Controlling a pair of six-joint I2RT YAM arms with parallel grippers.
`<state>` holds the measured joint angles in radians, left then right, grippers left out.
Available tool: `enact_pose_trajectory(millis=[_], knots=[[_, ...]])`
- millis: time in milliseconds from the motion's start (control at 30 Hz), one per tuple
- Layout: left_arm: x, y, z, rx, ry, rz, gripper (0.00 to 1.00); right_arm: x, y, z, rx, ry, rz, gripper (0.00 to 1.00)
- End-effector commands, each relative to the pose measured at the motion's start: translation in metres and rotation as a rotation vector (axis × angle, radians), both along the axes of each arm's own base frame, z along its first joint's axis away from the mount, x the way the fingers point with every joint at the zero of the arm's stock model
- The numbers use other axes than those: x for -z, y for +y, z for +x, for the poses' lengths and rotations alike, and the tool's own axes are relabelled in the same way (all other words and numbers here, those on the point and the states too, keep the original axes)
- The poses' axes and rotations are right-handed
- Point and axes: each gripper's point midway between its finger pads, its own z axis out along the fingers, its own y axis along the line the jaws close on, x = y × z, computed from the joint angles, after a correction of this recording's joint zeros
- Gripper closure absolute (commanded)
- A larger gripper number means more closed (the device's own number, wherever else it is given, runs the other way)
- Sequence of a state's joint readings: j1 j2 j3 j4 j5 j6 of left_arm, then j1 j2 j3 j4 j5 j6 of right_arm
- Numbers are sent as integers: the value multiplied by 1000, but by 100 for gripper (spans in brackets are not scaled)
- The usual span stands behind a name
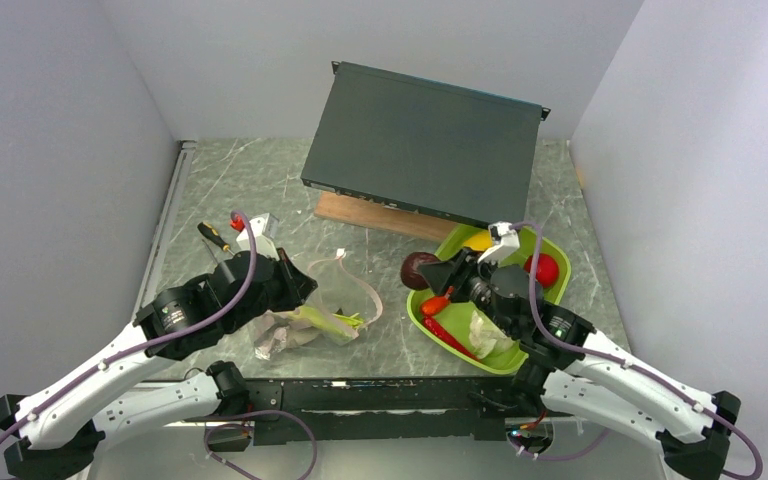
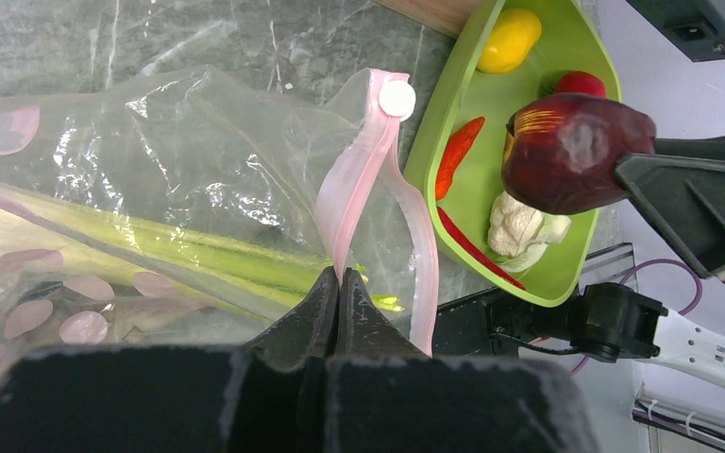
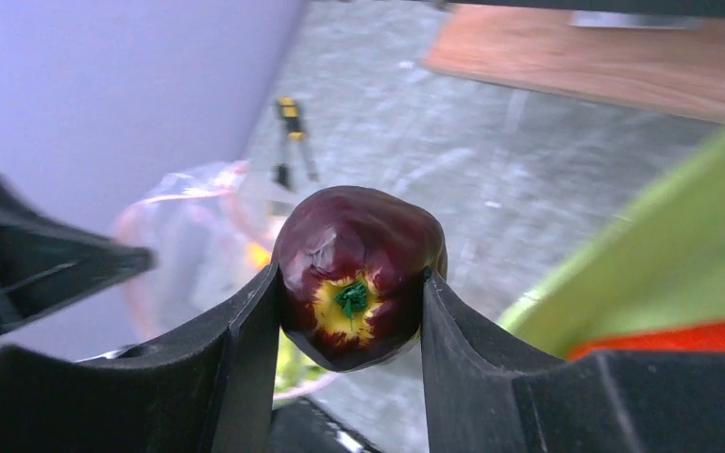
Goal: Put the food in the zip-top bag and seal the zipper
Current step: Pick up the fake fruit from the bin, then place the fake fruit in the zipper food storage bag.
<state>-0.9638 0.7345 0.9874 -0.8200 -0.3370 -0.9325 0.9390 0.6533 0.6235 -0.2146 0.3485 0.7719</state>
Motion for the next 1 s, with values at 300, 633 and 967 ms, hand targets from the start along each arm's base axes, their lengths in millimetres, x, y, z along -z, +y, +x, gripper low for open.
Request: enact_pose_trajectory(millis=[300,633,967], knots=[[-27,-4,3,2,-48,-65,100,-76,137,-26,-553,-182,285,100],[-31,-14,-1,40,-43,-121,100,-48,158,-36,-512,-256,125,100],[-46,-14,-8,58,-62,-195,100,-31,162,-35,-485,-242,73,100]])
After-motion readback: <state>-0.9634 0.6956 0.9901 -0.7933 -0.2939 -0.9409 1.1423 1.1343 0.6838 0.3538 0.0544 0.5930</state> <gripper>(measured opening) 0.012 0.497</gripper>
